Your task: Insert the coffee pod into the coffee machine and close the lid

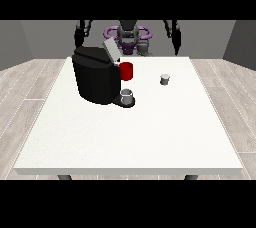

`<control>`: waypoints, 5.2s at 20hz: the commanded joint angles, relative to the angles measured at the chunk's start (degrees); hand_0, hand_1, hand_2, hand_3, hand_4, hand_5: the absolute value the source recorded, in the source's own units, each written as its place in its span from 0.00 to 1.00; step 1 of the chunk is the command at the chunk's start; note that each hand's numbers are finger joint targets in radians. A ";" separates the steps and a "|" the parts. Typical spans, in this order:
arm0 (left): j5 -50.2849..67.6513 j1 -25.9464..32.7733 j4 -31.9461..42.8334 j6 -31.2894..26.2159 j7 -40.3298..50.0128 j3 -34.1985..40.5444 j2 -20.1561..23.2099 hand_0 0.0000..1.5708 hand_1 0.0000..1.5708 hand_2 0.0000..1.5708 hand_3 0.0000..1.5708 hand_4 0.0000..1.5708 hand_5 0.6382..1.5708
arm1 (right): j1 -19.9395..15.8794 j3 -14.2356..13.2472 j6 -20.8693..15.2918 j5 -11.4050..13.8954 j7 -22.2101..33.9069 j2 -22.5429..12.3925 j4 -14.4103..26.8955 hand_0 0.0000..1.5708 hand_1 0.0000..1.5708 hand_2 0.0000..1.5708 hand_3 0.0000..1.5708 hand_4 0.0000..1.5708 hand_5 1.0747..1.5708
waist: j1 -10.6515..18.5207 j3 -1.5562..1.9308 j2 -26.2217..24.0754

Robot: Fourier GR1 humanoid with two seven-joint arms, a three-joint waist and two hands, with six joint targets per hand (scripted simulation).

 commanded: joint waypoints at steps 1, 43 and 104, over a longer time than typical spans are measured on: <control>2.08 0.59 2.73 -2.60 -2.37 1.30 0.24 0.00 0.00 0.00 0.00 0.44 1.00 | 0.24 -0.15 1.08 -0.45 2.30 -0.53 -0.62 0.00 0.00 0.00 0.00 0.21 1.00 | -0.73 1.24 -2.42; -26.59 -33.33 46.71 -6.26 -9.33 1.84 21.58 0.00 0.00 0.00 0.00 0.00 1.00 | -15.88 -1.16 -1.72 -0.02 -10.31 4.77 7.14 0.00 0.00 0.00 0.00 0.23 1.00 | -10.40 1.24 17.51; -34.84 -42.58 47.85 -9.36 -9.13 1.48 7.71 0.76 0.76 0.80 0.83 0.36 1.00 | -14.64 -6.13 -1.11 -2.45 -16.34 2.78 29.49 0.00 0.00 0.00 0.00 0.19 1.00 | -5.77 1.27 0.71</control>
